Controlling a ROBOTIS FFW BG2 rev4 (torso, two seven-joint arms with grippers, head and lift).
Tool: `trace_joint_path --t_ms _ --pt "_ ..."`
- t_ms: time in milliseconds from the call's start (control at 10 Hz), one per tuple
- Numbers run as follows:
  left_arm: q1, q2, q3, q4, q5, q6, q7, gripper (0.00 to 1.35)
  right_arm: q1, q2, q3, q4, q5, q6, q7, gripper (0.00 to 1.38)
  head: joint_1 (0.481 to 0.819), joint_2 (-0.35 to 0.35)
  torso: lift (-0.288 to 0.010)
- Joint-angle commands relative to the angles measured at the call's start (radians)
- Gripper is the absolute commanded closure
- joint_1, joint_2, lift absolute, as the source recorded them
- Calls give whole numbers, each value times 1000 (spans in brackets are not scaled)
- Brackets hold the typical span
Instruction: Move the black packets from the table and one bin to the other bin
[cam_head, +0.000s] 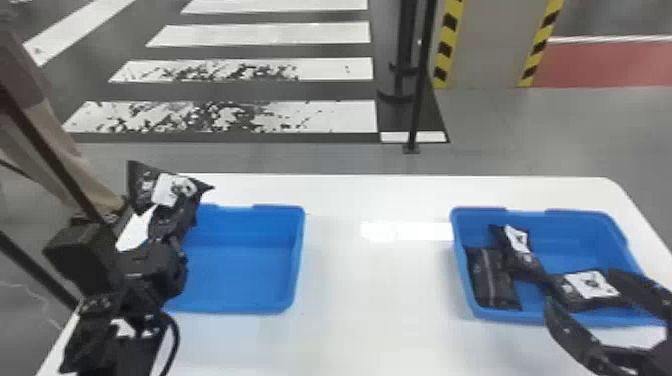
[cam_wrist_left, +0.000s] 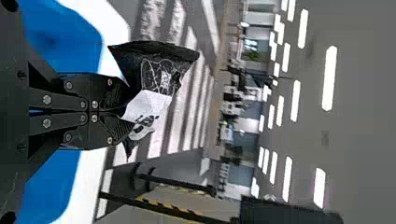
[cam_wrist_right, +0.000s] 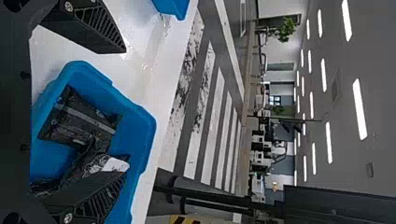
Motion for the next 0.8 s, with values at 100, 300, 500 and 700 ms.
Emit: trace_joint_path --t_ms 100,300,500,700 --pt "91 15 8 0 -101 -291 -104 1210 -25 3 -4 -49 -10 62 -1 82 695 53 -110" --pt "162 26 -6 49 -189 -458 -201 1210 -40 1 -10 -123 -23 180 -27 78 695 32 -110" --pt "160 28 22 133 -353 -588 -285 1210 -89 0 -46 -126 -33 212 -45 84 695 -21 -110" --pt "135 58 -70 138 -401 -655 -334 1210 -194 -40 -50 -20 -69 231 -10 78 695 -69 -110"
